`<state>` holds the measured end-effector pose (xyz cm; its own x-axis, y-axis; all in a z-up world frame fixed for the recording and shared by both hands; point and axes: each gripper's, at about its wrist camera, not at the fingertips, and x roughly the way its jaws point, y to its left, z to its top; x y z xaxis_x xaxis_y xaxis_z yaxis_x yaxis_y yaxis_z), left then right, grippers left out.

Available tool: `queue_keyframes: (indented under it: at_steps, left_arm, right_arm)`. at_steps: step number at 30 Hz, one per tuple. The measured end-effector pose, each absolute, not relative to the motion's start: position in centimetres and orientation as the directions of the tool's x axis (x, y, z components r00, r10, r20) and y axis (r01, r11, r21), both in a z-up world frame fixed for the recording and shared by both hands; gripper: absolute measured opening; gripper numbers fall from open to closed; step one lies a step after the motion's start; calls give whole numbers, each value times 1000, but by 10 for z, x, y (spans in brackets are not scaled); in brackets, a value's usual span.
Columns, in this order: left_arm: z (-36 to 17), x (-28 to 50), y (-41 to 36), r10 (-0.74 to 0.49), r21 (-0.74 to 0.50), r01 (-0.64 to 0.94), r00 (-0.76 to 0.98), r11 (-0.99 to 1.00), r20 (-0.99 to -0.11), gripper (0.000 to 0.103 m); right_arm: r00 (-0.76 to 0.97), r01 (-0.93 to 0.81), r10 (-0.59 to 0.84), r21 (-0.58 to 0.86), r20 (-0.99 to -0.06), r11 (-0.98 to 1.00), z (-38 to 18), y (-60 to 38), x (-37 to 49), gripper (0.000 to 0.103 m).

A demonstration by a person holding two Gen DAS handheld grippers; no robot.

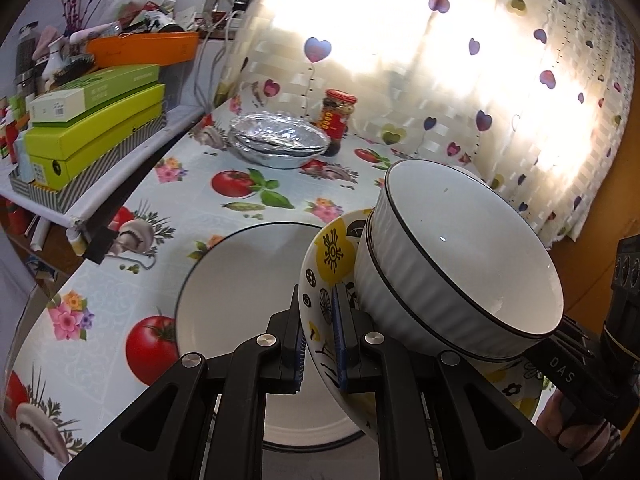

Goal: Organize plates and bowls
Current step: 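Carry the nested bowl stack with the left tool over the white plate stack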

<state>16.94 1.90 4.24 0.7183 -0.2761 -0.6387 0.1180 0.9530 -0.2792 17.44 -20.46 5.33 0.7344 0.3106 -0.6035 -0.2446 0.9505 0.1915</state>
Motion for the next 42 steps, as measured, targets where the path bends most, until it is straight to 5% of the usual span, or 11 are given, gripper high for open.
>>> queue_keyframes:
  at_steps: [42]
  left_arm:
    - [13,191,78,-197,-268,14,714,963,-672,11]
  right_arm:
    - [687,-342,362,159,-630,926,28,-141,212,16]
